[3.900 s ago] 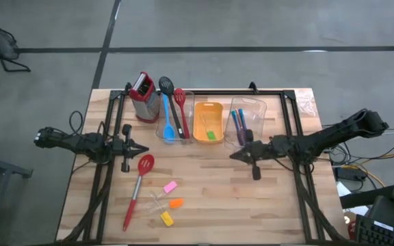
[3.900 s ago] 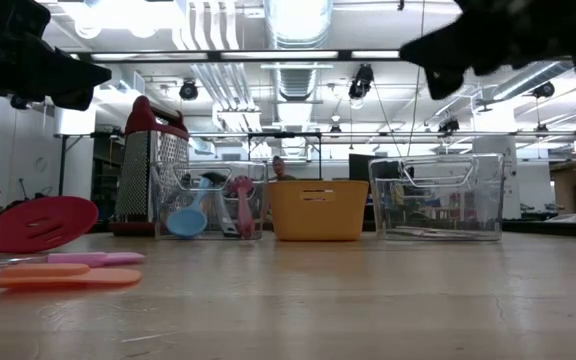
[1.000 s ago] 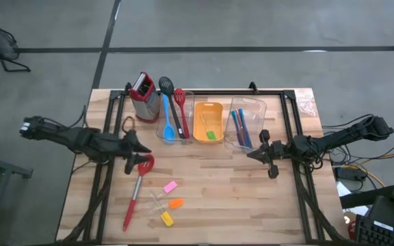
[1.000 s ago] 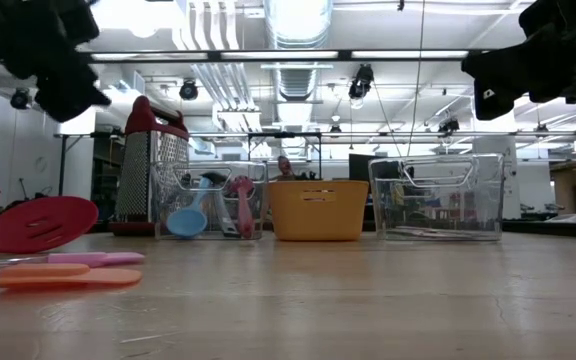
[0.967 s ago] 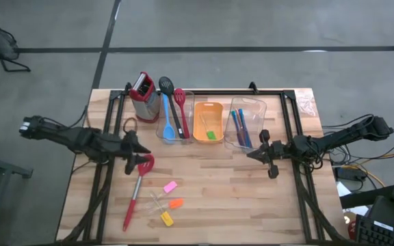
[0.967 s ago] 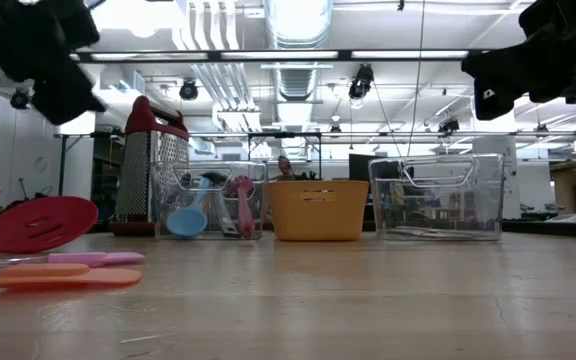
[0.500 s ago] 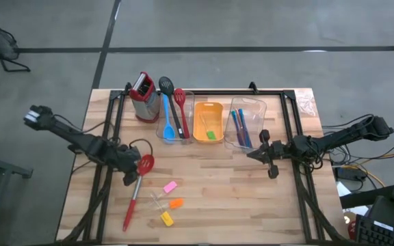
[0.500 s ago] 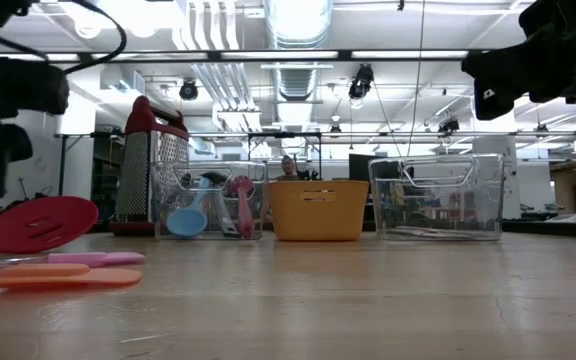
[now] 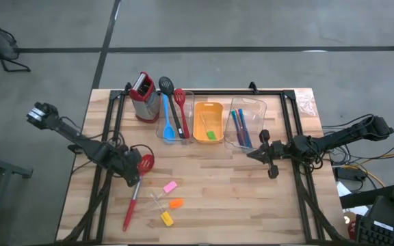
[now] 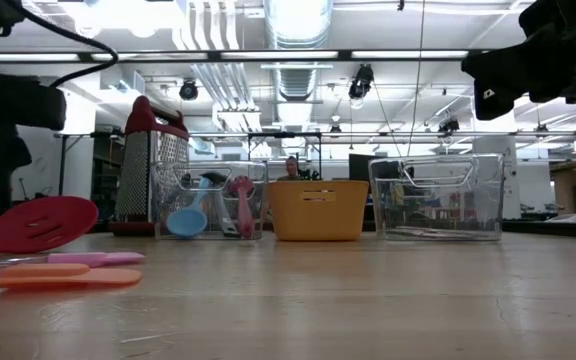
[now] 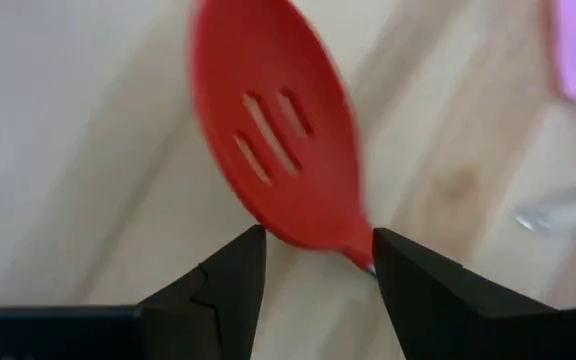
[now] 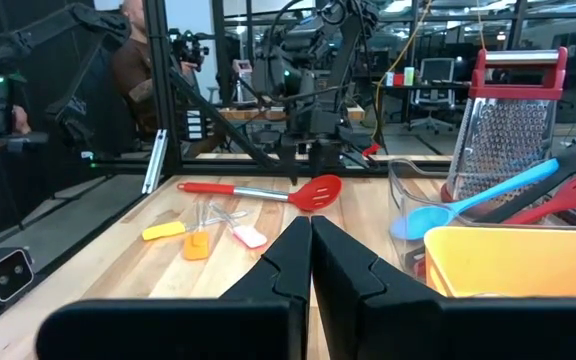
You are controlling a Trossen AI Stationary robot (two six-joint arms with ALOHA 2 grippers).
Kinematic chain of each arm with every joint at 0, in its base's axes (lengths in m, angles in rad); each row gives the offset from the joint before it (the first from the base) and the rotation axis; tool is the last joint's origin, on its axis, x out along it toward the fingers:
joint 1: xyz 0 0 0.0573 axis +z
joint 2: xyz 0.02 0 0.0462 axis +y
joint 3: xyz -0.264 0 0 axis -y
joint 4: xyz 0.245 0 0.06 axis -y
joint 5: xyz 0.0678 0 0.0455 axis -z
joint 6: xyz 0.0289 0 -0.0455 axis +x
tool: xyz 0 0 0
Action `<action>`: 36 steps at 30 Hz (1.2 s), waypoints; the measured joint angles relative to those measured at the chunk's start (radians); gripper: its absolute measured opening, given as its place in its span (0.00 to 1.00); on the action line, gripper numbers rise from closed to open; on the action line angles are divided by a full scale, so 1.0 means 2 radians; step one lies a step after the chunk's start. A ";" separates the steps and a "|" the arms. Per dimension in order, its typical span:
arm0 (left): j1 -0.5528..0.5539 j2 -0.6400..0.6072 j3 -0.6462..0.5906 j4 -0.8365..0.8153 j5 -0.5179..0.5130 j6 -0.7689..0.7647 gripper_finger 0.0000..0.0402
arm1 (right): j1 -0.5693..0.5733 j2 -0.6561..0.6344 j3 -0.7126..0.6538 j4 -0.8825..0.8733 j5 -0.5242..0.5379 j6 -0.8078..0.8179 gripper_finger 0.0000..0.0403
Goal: Pick & Place Kitchen Items
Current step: Put the red and silver spoon into the left transparent bin
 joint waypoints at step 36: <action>0.001 0.006 -0.058 0.114 -0.092 0.055 0.06 | 0.000 0.000 0.000 0.000 0.000 0.000 0.02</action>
